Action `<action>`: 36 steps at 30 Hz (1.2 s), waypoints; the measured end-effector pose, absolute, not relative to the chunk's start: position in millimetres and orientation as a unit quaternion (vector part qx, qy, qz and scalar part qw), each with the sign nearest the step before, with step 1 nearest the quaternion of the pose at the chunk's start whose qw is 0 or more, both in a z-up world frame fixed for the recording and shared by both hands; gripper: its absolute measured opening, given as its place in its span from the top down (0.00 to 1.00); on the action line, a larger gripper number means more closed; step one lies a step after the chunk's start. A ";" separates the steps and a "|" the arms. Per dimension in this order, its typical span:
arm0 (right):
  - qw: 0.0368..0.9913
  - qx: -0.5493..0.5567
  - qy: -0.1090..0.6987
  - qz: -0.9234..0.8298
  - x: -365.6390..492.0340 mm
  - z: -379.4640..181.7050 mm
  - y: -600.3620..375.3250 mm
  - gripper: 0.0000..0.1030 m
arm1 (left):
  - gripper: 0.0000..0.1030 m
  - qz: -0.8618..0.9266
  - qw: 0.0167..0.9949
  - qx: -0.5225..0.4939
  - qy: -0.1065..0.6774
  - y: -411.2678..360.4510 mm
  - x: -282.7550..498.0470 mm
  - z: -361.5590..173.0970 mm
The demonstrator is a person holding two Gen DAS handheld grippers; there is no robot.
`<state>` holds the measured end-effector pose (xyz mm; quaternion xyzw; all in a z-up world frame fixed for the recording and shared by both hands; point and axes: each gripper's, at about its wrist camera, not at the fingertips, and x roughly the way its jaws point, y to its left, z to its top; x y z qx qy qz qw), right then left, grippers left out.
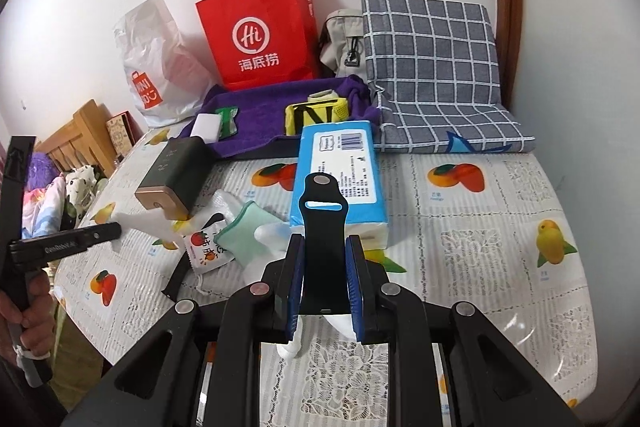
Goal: Organize soft objects
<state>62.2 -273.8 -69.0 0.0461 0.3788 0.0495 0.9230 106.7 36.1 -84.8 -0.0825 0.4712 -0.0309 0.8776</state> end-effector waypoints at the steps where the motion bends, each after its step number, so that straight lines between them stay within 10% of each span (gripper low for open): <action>1: 0.923 0.046 0.378 0.047 62.3 -67.5 -274.9 0.80 | 0.83 -0.030 0.879 -0.084 0.469 37.8 107.2 -81.7; 36: 0.924 0.059 0.368 0.082 176.5 -33.0 -257.5 0.80 | 0.83 -0.038 0.898 -0.074 0.432 37.8 199.2 -35.8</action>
